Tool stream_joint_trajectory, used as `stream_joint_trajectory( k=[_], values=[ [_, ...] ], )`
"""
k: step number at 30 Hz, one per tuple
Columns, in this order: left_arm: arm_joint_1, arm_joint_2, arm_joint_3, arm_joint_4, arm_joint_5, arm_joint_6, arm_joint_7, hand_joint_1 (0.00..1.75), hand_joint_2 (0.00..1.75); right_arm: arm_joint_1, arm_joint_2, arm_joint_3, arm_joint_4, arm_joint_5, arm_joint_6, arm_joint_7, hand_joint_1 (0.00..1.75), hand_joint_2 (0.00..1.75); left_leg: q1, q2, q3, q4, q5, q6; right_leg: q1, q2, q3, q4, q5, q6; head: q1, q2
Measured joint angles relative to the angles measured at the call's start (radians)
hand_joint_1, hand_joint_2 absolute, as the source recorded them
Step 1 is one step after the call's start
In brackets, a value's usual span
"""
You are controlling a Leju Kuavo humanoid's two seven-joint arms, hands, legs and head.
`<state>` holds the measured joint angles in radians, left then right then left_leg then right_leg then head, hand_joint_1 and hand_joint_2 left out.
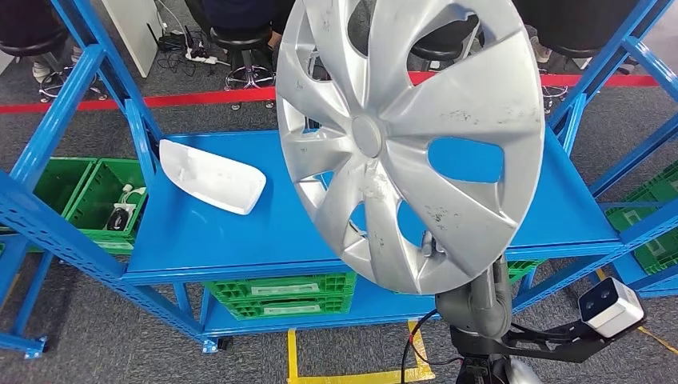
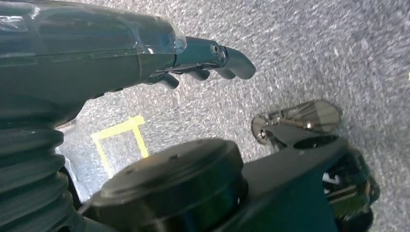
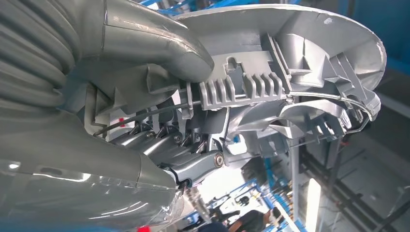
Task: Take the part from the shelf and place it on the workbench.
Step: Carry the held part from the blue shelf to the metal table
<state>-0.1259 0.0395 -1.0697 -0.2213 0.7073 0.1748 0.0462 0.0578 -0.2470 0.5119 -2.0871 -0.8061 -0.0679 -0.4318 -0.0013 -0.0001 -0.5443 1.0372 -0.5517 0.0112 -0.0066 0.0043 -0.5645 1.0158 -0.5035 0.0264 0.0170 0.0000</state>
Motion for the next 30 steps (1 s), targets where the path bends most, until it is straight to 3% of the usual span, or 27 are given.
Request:
stream_joint_trajectory(
  k=[30],
  values=[
    [0.000,-0.019,0.000,0.000,-0.020,0.021,-0.050,0.00,1.75,-0.047,-0.008,0.019,-0.002,0.069,0.013,0.051,1.75,1.75,0.000,0.003,0.000,0.000,0.000,0.000,0.000,0.000,0.000,0.000,0.000,0.000,0.000,0.000]
  ],
)
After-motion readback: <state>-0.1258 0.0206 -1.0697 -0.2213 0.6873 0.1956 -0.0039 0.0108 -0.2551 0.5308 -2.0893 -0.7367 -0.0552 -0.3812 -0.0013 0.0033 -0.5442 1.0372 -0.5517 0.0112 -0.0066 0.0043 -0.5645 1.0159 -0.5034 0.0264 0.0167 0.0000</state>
